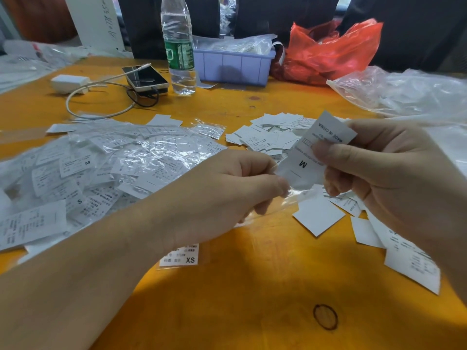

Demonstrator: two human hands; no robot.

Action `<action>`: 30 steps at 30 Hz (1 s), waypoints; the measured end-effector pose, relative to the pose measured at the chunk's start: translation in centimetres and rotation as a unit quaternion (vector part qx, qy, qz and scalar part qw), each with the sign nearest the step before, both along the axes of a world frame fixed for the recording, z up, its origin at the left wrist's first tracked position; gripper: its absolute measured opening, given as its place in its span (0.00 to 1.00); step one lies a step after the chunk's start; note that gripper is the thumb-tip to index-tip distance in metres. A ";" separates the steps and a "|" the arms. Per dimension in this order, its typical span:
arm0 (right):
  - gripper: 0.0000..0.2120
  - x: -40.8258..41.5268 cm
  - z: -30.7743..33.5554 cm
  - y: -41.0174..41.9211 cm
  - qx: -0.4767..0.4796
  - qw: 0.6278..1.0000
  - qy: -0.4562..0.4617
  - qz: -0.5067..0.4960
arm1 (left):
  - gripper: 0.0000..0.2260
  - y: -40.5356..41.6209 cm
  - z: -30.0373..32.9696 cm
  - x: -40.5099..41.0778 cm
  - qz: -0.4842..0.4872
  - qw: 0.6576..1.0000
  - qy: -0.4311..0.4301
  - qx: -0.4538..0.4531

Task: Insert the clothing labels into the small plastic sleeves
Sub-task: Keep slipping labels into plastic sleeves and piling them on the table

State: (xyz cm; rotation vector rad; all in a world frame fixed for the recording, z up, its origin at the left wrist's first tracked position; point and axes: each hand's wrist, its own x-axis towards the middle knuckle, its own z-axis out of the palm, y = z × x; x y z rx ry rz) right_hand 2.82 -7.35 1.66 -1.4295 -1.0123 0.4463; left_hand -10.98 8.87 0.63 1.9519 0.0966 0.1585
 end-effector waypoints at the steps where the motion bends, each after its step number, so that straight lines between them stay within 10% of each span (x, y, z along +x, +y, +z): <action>1: 0.08 0.0 0.0 0.0 -0.005 1.000 0.002 0.004 | 0.12 0.0 0.0 0.0 -0.004 1.000 0.001 -0.010; 30: 0.06 -1.5 0.1 0.2 -0.015 0.987 -0.137 -0.081 | 0.10 0.1 -0.2 0.1 0.020 0.999 -0.009 -0.040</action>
